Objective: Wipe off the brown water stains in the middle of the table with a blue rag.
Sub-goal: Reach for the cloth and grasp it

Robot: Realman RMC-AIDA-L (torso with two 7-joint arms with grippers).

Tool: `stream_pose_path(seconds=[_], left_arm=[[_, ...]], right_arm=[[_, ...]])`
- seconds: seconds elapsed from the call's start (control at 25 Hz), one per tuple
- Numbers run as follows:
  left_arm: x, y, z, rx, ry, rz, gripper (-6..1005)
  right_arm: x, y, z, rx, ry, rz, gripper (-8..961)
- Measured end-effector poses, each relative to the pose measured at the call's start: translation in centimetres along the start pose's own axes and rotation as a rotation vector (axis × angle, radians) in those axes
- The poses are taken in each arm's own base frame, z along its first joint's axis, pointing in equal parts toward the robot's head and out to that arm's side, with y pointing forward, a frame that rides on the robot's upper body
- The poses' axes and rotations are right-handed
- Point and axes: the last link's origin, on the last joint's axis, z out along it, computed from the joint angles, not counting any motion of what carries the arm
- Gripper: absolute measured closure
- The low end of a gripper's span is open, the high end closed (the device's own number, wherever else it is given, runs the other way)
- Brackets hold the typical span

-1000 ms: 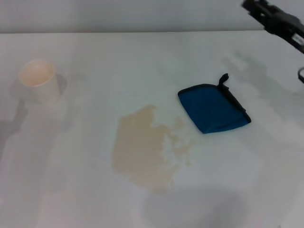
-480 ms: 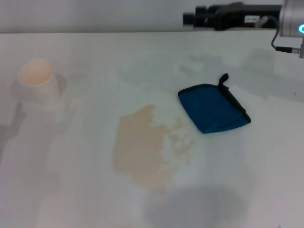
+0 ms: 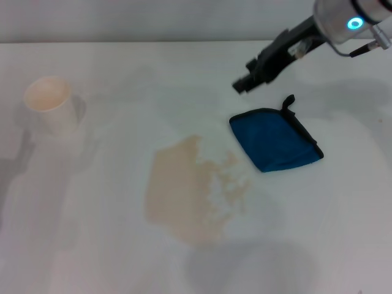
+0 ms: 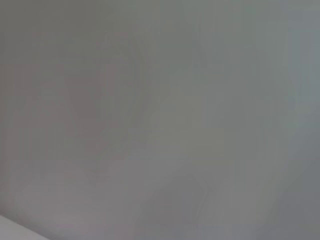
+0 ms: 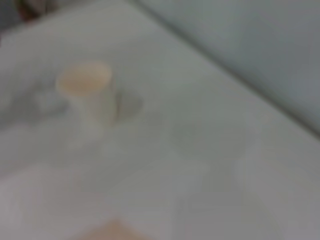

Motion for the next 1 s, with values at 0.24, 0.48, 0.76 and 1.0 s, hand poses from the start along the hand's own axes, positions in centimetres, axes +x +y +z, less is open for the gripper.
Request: stream_pose_path(seconds=[0.24, 0.48, 0.76, 1.0], left_arm=[[0.2, 0.4, 1.0, -0.022, 0.004, 0.003, 118], [0.3, 1.1, 2.0, -0.059, 0.003, 0.008, 118], [0.0, 1.2, 1.9, -0.068, -0.017, 0.013, 117], [-0.3, 1.5, 1.9, -0.085, -0.037, 0.016, 117]], right_arm=[[-0.5, 2.2, 2.4, 0.092, 0.258, -0.134, 357], [0.0, 2.4, 3.9, 0.161, 0.328, -0.115, 358], [1.2, 2.6, 5.4, 0.197, 0.374, -0.092, 358], [2.6, 2.3, 6.7, 0.199, 0.382, -0.07, 359]])
